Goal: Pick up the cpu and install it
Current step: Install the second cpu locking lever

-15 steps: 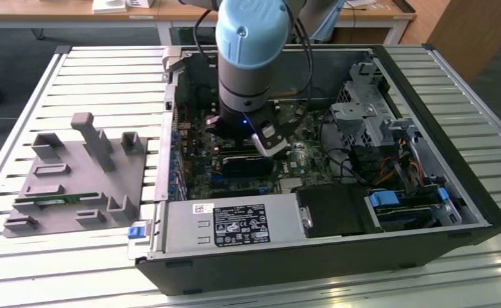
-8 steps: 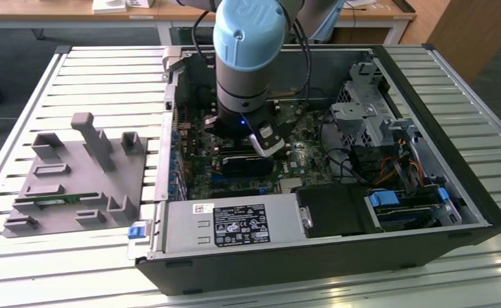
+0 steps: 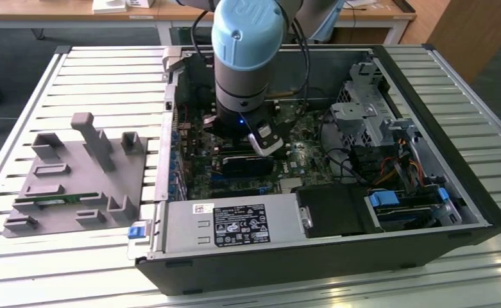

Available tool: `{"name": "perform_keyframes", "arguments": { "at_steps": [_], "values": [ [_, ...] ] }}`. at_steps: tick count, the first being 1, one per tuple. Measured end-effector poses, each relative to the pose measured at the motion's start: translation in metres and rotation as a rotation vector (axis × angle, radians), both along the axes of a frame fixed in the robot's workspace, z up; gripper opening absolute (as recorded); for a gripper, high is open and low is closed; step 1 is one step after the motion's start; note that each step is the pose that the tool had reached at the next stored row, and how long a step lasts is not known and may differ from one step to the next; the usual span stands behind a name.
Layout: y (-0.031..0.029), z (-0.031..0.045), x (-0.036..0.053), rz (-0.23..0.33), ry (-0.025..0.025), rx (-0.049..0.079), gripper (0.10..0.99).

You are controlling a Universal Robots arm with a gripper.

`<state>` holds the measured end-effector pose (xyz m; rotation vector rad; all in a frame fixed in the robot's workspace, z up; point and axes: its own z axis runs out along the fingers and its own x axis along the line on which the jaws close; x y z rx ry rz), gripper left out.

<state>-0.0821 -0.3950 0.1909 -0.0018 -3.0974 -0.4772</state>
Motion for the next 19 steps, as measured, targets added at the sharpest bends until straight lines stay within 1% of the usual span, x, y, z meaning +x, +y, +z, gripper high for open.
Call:
{"name": "perform_keyframes", "arguments": {
  "at_steps": [3,6,19],
  "values": [
    [0.0000,0.0070,-0.0001,0.000,0.0000,0.000,0.106],
    [0.0000,0.0117,-0.0001,0.000,0.0000,0.000,0.106],
    [0.0002,0.0376,-0.0001,0.000,0.0001,0.000,0.106]
  ]
}}
